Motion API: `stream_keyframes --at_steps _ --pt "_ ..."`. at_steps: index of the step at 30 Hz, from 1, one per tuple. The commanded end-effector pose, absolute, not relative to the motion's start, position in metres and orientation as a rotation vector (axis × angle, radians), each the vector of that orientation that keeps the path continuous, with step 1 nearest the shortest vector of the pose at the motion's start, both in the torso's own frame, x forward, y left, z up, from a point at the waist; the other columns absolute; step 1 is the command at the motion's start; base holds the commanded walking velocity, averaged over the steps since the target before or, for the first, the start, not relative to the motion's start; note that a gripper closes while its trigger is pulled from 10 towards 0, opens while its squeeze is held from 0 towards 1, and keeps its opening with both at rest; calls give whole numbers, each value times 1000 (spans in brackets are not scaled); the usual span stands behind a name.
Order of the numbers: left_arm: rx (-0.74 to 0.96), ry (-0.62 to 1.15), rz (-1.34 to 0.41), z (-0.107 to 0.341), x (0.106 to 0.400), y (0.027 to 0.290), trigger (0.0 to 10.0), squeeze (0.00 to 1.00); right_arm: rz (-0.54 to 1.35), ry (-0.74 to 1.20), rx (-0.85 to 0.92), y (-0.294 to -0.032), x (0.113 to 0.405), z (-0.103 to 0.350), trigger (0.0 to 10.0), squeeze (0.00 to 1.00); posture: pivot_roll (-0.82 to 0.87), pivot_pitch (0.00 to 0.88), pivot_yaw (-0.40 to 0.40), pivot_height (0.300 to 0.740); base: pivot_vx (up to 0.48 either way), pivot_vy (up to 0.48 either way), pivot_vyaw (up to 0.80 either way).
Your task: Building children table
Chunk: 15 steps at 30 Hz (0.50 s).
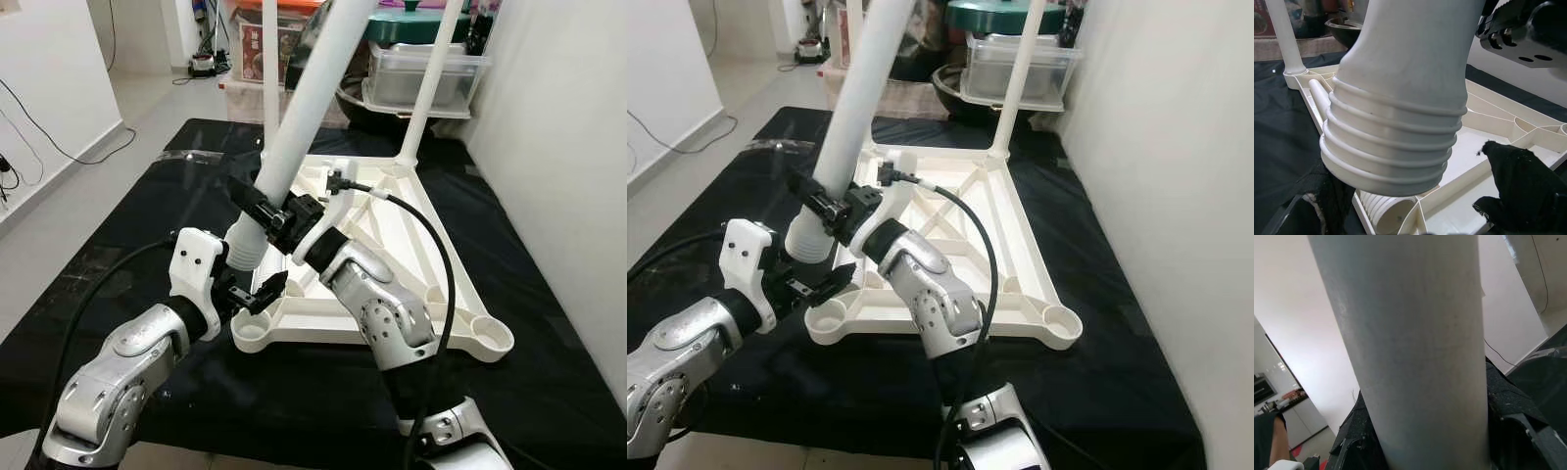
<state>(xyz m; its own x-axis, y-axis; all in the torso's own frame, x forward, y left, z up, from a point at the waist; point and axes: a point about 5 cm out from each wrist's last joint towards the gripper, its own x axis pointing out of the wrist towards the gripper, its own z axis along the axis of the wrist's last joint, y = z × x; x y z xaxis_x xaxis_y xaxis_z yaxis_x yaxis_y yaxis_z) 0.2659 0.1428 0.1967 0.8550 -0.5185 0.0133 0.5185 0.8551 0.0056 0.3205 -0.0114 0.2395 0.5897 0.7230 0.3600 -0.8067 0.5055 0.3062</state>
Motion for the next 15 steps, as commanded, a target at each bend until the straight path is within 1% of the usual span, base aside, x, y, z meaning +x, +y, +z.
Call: stream_keyframes --at_steps 1,9,15 --pt "16 -48 -561 202 264 140 10000 0 943 -144 516 0 321 236 0 0 102 0 -90 740 0 0 0" --pt "15 -38 -557 199 261 143 10000 0 971 -148 509 -2 321 239 0 0 104 0 -90 740 0 0 0" --pt "18 -29 -554 196 260 144 10000 0 973 -138 535 -14 329 246 0 0 103 0 -90 740 0 0 0"
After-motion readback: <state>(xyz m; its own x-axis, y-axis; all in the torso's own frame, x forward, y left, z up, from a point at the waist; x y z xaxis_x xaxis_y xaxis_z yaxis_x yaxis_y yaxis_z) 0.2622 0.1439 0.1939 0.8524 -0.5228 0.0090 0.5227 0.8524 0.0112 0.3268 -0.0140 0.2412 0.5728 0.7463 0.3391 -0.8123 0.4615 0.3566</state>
